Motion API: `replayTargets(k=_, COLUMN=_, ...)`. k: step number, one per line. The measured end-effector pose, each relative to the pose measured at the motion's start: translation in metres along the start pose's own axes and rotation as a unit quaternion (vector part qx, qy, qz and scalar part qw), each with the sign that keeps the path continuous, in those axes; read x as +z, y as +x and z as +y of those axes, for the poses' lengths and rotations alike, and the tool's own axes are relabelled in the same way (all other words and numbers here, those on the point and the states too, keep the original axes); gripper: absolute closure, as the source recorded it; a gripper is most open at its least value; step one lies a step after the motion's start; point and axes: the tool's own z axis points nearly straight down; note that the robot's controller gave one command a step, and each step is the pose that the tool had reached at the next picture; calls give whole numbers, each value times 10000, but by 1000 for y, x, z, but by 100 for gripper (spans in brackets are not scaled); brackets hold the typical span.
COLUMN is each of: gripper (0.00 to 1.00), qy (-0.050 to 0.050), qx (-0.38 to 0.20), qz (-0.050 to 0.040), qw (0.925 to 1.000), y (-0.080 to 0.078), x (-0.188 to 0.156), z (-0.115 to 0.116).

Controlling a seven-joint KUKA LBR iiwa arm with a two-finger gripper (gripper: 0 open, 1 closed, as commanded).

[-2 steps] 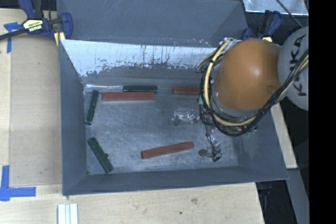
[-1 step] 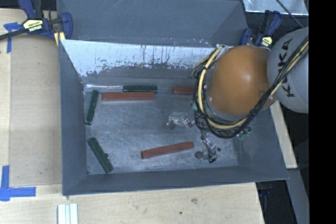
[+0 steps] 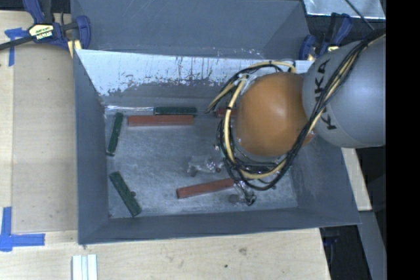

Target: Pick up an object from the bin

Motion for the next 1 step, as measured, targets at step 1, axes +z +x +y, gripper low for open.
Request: replayTargets(k=1, gripper=100, qy=-12, qx=-401, qz=5, qw=9992, y=6, x=30, z=5)
